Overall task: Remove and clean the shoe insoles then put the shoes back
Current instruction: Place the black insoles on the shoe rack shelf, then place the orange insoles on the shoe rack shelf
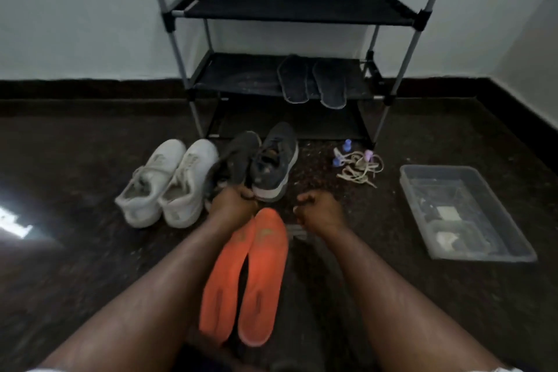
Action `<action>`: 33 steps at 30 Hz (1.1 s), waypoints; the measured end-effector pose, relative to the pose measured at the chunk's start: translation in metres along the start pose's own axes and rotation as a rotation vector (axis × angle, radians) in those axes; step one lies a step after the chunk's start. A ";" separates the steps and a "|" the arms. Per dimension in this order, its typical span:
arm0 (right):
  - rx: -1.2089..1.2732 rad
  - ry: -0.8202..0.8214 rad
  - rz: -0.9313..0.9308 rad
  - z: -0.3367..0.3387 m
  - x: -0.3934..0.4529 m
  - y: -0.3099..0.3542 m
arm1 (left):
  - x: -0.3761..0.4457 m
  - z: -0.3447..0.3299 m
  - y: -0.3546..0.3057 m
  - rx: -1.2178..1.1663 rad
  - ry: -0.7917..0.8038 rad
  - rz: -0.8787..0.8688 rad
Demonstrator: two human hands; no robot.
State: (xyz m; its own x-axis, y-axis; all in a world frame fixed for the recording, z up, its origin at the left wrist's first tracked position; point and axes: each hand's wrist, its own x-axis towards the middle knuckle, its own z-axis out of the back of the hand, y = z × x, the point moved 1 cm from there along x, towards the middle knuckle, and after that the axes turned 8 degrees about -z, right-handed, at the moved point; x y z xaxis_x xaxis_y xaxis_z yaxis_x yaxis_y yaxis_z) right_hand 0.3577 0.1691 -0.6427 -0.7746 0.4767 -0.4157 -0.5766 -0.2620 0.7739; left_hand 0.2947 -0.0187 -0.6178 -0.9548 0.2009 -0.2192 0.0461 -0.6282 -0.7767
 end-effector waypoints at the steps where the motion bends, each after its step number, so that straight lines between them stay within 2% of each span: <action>1: -0.130 0.005 -0.001 -0.009 -0.015 -0.009 | -0.012 0.004 0.018 0.097 0.011 0.036; 3: -0.321 0.025 -0.013 -0.023 -0.048 -0.025 | -0.037 0.013 0.045 0.281 0.040 0.154; 7: -0.483 0.178 0.022 -0.047 -0.099 -0.036 | -0.074 0.024 0.072 0.497 0.132 0.352; 9: -0.587 0.233 0.020 -0.064 -0.118 -0.041 | -0.086 0.011 0.055 0.413 0.155 0.269; 12: -0.689 0.150 -0.048 -0.089 -0.134 -0.053 | -0.086 -0.028 0.041 0.278 -0.041 0.071; 13: -0.688 0.114 -0.088 -0.094 -0.138 -0.056 | -0.076 -0.040 0.047 0.231 -0.063 0.043; 15: -0.635 0.061 -0.135 -0.101 -0.140 -0.060 | -0.055 -0.056 0.068 0.240 -0.148 -0.012; 16: -0.597 0.036 -0.152 -0.101 -0.140 -0.060 | -0.069 -0.047 0.052 0.267 -0.154 -0.062; 18: -0.475 0.015 -0.203 -0.097 -0.137 -0.060 | -0.078 -0.044 0.053 0.249 -0.118 -0.088; 20: -0.286 0.058 -0.336 -0.090 -0.132 -0.063 | -0.076 -0.052 0.077 0.242 -0.088 -0.127; 23: 0.008 0.099 -0.444 -0.082 -0.134 -0.064 | -0.103 -0.019 0.042 0.113 0.033 -0.051; 25: 0.096 0.072 -0.397 -0.075 -0.139 -0.059 | -0.119 0.005 0.025 0.016 0.154 0.155; 27: 0.122 0.030 -0.310 -0.065 -0.145 -0.048 | -0.132 0.020 0.020 -0.128 0.249 0.288; 29: 0.164 0.016 -0.242 -0.051 -0.153 -0.037 | -0.140 0.027 0.019 -0.264 0.312 0.333; 33: 0.248 -0.017 -0.132 -0.023 -0.167 -0.017 | -0.136 0.034 0.012 -0.463 0.301 0.286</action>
State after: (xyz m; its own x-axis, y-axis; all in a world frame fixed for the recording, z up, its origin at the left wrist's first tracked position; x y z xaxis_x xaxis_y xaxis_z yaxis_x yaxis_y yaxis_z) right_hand 0.4914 0.0747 -0.5973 -0.6915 0.5075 -0.5141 -0.5893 0.0153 0.8077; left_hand 0.4156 -0.0787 -0.5771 -0.7645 0.3183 -0.5606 0.4744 -0.3109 -0.8236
